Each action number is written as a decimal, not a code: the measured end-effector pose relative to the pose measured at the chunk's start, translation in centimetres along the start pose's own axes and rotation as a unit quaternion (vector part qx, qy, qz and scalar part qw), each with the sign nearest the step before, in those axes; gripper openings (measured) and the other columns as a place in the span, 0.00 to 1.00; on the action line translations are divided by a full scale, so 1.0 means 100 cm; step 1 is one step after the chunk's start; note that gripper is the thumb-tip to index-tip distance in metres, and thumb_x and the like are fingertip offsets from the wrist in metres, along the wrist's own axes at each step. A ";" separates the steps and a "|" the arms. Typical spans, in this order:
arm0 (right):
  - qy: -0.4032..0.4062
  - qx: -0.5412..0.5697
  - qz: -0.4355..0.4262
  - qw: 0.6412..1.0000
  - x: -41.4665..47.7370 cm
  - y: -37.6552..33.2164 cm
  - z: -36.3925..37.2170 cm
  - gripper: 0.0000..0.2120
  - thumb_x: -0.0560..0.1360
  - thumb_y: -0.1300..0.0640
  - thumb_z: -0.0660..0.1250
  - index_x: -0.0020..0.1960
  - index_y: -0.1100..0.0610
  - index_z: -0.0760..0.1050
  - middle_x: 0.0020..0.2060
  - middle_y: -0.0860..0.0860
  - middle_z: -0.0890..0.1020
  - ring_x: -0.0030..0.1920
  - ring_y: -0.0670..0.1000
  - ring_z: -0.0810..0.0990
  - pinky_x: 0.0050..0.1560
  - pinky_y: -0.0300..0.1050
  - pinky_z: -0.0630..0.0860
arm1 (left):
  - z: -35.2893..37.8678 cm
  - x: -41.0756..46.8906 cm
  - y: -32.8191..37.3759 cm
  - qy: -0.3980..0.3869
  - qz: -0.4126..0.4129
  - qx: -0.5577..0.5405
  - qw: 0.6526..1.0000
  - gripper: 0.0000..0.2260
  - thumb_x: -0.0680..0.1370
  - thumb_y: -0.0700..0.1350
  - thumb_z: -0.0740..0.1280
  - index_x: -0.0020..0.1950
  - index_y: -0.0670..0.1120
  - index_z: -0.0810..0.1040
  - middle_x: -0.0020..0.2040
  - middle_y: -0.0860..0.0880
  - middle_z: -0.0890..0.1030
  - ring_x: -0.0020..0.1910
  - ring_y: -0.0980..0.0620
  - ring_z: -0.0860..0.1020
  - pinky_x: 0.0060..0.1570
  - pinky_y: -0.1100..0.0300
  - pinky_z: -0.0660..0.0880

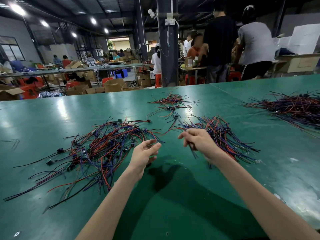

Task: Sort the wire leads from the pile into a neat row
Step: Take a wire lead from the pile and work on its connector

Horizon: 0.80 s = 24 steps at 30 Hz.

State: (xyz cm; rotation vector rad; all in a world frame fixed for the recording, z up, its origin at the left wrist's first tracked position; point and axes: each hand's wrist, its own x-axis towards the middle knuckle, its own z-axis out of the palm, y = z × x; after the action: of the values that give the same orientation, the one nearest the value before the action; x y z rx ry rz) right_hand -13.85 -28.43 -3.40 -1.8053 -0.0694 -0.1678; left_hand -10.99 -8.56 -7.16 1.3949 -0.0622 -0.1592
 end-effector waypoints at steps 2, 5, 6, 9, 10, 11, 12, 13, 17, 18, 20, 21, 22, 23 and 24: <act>0.067 0.017 0.015 0.998 0.006 0.002 -0.017 0.12 0.80 0.60 0.62 0.42 0.58 0.81 0.25 0.48 0.79 0.24 0.42 0.69 0.28 0.34 0.65 | 0.001 -0.001 0.000 0.003 0.012 0.021 1.000 0.07 0.75 0.41 0.71 0.52 0.46 0.78 0.46 0.47 0.81 0.35 0.57 0.76 0.39 0.64 0.75; 0.133 -0.096 0.091 0.982 0.012 0.012 -0.040 0.12 0.79 0.63 0.61 0.43 0.62 0.82 0.27 0.52 0.79 0.24 0.44 0.70 0.27 0.37 0.63 | 0.001 -0.001 -0.003 0.019 0.041 0.095 0.994 0.06 0.76 0.41 0.69 0.53 0.46 0.78 0.46 0.47 0.82 0.34 0.59 0.76 0.38 0.66 0.75; 0.135 -0.156 0.125 0.970 0.013 0.017 -0.047 0.12 0.78 0.64 0.61 0.43 0.64 0.82 0.28 0.53 0.79 0.26 0.45 0.69 0.28 0.39 0.63 | 0.001 -0.001 -0.004 0.026 0.049 0.117 0.992 0.05 0.77 0.41 0.68 0.53 0.45 0.78 0.46 0.47 0.82 0.35 0.59 0.76 0.37 0.66 0.74; 0.139 -0.280 0.183 0.932 0.011 0.027 -0.058 0.13 0.74 0.67 0.60 0.34 0.65 0.78 0.31 0.55 0.82 0.26 0.50 0.69 0.30 0.40 0.66 | 0.000 0.001 -0.006 0.058 0.077 0.186 0.978 0.03 0.77 0.40 0.68 0.49 0.47 0.78 0.46 0.46 0.83 0.38 0.56 0.77 0.37 0.69 0.72; 0.143 -0.300 0.188 0.924 0.010 0.028 -0.060 0.13 0.73 0.67 0.59 0.31 0.64 0.75 0.33 0.55 0.83 0.26 0.51 0.69 0.29 0.40 0.66 | -0.001 0.001 -0.007 0.074 0.091 0.217 0.969 0.03 0.77 0.40 0.67 0.49 0.47 0.78 0.45 0.47 0.83 0.40 0.55 0.77 0.38 0.70 0.71; 0.150 -0.321 0.190 0.915 0.009 0.028 -0.060 0.12 0.72 0.67 0.59 0.31 0.62 0.73 0.33 0.55 0.83 0.27 0.51 0.70 0.29 0.40 0.65 | -0.002 0.002 -0.007 0.092 0.104 0.254 0.957 0.02 0.77 0.41 0.67 0.48 0.47 0.78 0.44 0.48 0.82 0.41 0.54 0.77 0.38 0.70 0.71; 0.160 -0.344 0.191 0.905 0.008 0.027 -0.059 0.09 0.71 0.66 0.59 0.32 0.61 0.71 0.33 0.55 0.82 0.28 0.52 0.71 0.30 0.40 0.65 | -0.004 0.002 -0.007 0.109 0.118 0.297 0.941 0.03 0.77 0.41 0.67 0.49 0.47 0.78 0.44 0.49 0.81 0.42 0.54 0.77 0.39 0.70 0.70; 0.171 -0.365 0.190 0.895 0.007 0.026 -0.057 0.07 0.70 0.65 0.60 0.34 0.61 0.69 0.32 0.55 0.79 0.29 0.53 0.70 0.30 0.40 0.64 | -0.007 0.002 -0.007 0.126 0.134 0.346 0.920 0.04 0.78 0.41 0.66 0.51 0.46 0.79 0.44 0.49 0.81 0.43 0.54 0.77 0.41 0.69 0.71; 0.193 -0.418 0.157 0.874 0.004 0.023 -0.048 0.06 0.72 0.62 0.63 0.42 0.60 0.66 0.40 0.56 0.73 0.36 0.55 0.71 0.34 0.45 0.64 | -0.017 0.003 -0.006 0.194 0.180 0.540 0.799 0.16 0.77 0.33 0.59 0.63 0.45 0.75 0.57 0.45 0.76 0.56 0.48 0.70 0.54 0.57 0.71; 0.196 -0.427 0.139 0.872 0.004 0.023 -0.045 0.06 0.73 0.61 0.63 0.47 0.61 0.68 0.45 0.57 0.73 0.41 0.58 0.73 0.38 0.46 0.65 | -0.019 0.002 -0.005 0.211 0.169 0.577 0.771 0.21 0.75 0.32 0.59 0.66 0.46 0.72 0.60 0.44 0.74 0.58 0.47 0.68 0.55 0.57 0.69; 0.201 -0.444 0.094 0.868 0.004 0.024 -0.038 0.10 0.76 0.58 0.63 0.55 0.61 0.70 0.53 0.58 0.73 0.47 0.60 0.75 0.43 0.47 0.67 | -0.025 0.002 -0.002 0.238 0.124 0.642 0.719 0.25 0.74 0.33 0.61 0.69 0.48 0.68 0.65 0.43 0.70 0.61 0.45 0.65 0.58 0.55 0.66; 0.199 -0.443 0.071 0.871 0.005 0.024 -0.034 0.11 0.76 0.57 0.63 0.57 0.60 0.71 0.55 0.58 0.73 0.49 0.61 0.76 0.44 0.47 0.67 | -0.027 0.002 -0.001 0.242 0.091 0.665 0.701 0.24 0.74 0.35 0.62 0.70 0.48 0.67 0.66 0.42 0.69 0.62 0.44 0.65 0.60 0.53 0.65; 0.192 -0.436 0.051 0.878 0.005 0.024 -0.029 0.11 0.76 0.57 0.63 0.57 0.59 0.72 0.55 0.58 0.74 0.50 0.60 0.76 0.46 0.48 0.68 | -0.030 0.002 0.000 0.240 0.059 0.683 0.687 0.22 0.75 0.38 0.63 0.69 0.48 0.66 0.66 0.41 0.69 0.63 0.43 0.66 0.61 0.51 0.65; 0.180 -0.424 0.038 0.887 0.006 0.024 -0.024 0.11 0.76 0.56 0.63 0.57 0.58 0.73 0.54 0.57 0.75 0.51 0.60 0.77 0.48 0.49 0.70 | -0.032 0.001 0.000 0.234 0.030 0.700 0.674 0.19 0.76 0.40 0.63 0.67 0.47 0.68 0.65 0.41 0.69 0.63 0.42 0.66 0.61 0.50 0.65; 0.166 -0.412 0.030 0.895 0.007 0.024 -0.020 0.10 0.76 0.56 0.64 0.56 0.57 0.75 0.53 0.56 0.76 0.52 0.60 0.77 0.51 0.49 0.71 | -0.033 0.002 0.001 0.228 0.010 0.714 0.662 0.17 0.76 0.41 0.63 0.65 0.46 0.70 0.64 0.41 0.70 0.63 0.42 0.66 0.61 0.50 0.66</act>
State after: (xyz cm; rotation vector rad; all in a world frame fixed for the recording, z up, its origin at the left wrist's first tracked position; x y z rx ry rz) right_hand -13.03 -30.94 -5.15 -2.5912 0.3549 -0.5194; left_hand -10.34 -5.33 -7.68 2.9930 0.2941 0.3812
